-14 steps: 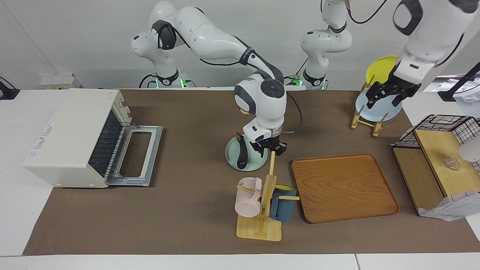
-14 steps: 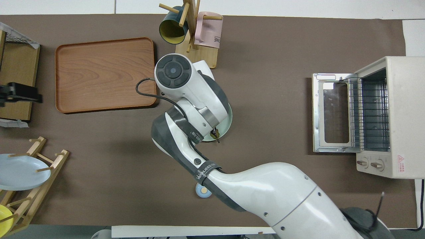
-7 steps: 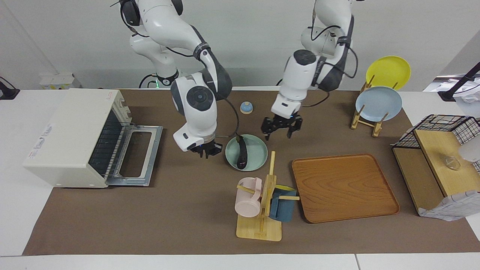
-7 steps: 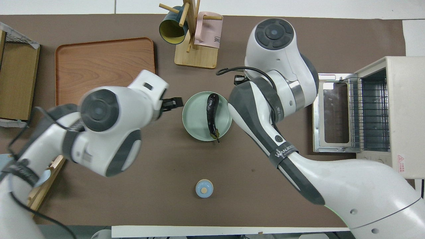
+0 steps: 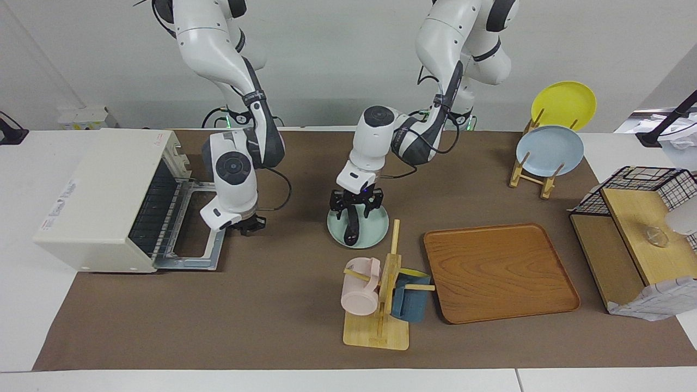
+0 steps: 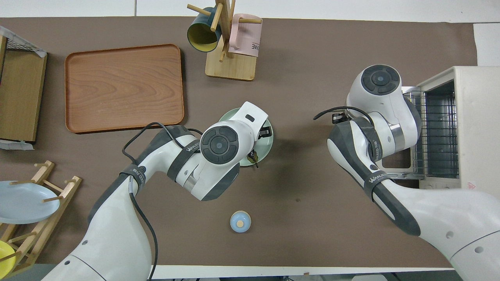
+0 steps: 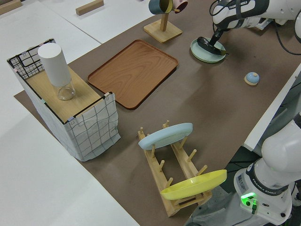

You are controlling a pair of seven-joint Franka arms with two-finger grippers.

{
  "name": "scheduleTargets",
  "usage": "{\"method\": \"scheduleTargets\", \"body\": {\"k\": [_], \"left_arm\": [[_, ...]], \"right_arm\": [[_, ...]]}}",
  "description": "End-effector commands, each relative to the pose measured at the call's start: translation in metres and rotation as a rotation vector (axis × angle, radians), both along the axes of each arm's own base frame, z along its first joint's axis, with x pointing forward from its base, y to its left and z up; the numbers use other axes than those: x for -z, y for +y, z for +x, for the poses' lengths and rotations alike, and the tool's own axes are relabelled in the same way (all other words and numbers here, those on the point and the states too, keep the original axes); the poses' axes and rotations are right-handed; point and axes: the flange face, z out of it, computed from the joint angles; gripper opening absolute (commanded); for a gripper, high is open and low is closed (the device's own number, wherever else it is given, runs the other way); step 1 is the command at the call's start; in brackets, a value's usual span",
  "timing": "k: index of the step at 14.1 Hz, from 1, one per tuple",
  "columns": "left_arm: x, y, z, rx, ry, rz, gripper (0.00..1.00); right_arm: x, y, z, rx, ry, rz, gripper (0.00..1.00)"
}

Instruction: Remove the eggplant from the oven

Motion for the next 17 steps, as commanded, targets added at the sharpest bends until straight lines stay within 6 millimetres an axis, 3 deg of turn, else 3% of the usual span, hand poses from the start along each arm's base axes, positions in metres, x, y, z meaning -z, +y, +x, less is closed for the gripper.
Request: {"method": "scheduleTargets", "body": {"k": [1, 3, 5, 7, 8, 9, 12, 14, 16, 17], "left_arm": [[0.001, -0.001, 0.004, 0.001, -0.019, -0.008, 0.55], [0.009, -0.001, 0.003, 0.001, -0.014, -0.004, 0.46], [0.008, 0.004, 0.008, -0.01, 0.004, 0.014, 0.14], [-0.015, 0.034, 0.031, -0.065, 0.027, 0.04, 0.08], [-0.036, 0.061, 0.047, -0.103, 0.036, 0.048, 0.06], [-0.062, 0.106, 0.071, -0.149, 0.043, 0.059, 0.05], [-0.078, 0.233, 0.134, -0.109, 0.083, 0.128, 0.04], [-0.073, 0.305, 0.161, -0.005, 0.057, 0.149, 0.01], [-0.042, 0.338, 0.179, 0.043, 0.026, 0.16, 0.01], [-0.031, 0.346, 0.184, 0.053, 0.017, 0.164, 0.01]], "right_arm": [[-0.005, -0.016, -0.011, -0.062, 0.007, -0.016, 0.0], [-0.005, -0.017, -0.013, -0.106, 0.026, -0.072, 0.0], [-0.008, -0.016, -0.015, -0.125, 0.043, -0.105, 0.0], [-0.02, -0.015, -0.012, -0.158, 0.054, -0.133, 0.0], [-0.026, -0.018, -0.011, -0.18, 0.067, -0.145, 0.0], [-0.036, -0.024, -0.007, -0.207, 0.075, -0.153, 0.0], [-0.082, -0.056, 0.004, -0.25, 0.093, -0.158, 0.0], [-0.112, -0.092, -0.001, -0.258, 0.089, -0.147, 0.0], [-0.136, -0.126, -0.008, -0.257, 0.095, -0.127, 0.01], [-0.145, -0.133, -0.012, -0.245, 0.097, -0.124, 0.15]]}}
